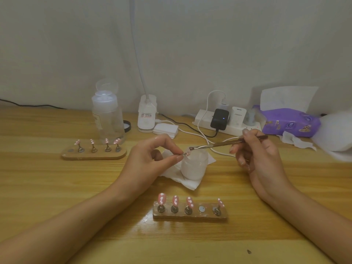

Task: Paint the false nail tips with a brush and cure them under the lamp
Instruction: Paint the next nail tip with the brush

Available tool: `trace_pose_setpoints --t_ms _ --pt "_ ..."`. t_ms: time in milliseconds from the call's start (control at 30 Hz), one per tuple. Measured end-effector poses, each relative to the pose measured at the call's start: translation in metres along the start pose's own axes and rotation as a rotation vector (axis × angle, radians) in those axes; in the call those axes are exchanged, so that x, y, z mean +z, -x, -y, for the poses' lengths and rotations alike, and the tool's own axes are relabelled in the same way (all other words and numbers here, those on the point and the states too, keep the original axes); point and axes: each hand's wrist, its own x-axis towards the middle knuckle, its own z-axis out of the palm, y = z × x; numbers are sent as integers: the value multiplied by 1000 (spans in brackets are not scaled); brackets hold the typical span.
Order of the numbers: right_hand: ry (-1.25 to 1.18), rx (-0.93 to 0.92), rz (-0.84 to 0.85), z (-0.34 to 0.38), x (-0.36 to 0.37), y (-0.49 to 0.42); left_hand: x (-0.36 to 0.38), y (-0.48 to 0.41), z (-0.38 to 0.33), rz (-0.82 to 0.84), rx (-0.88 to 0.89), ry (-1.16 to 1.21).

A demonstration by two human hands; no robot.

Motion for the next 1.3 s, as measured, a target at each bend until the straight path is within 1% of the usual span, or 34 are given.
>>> trace_pose_setpoints --t_ms 133,267,400,533,667,800,933,1067,1200,1300 --pt "22 -20 56 1 2 1 -1 1 1 -1 7 2" --pt "0 6 -15 0 -1 -1 0 -1 0 3 7 -1" --pt "3 -22 58 0 2 0 0 0 0 1 6 4" --pt "-4 20 -5 0 0 -1 0 0 -1 4 5 10" --pt "-1 -18 58 1 2 0 -1 0 1 0 2 -2" --pt "-7 11 2 0 -1 -1 -1 0 -1 7 1 -5" --pt "22 -25 49 1 3 0 0 0 -1 12 -11 -5" --pt "2 -2 8 1 0 -2 0 -1 -2 26 -52 20" --pt "25 -26 53 1 2 0 0 -2 -3 24 -63 29" --pt "14 -5 2 0 1 -1 0 -1 -3 26 -73 29"
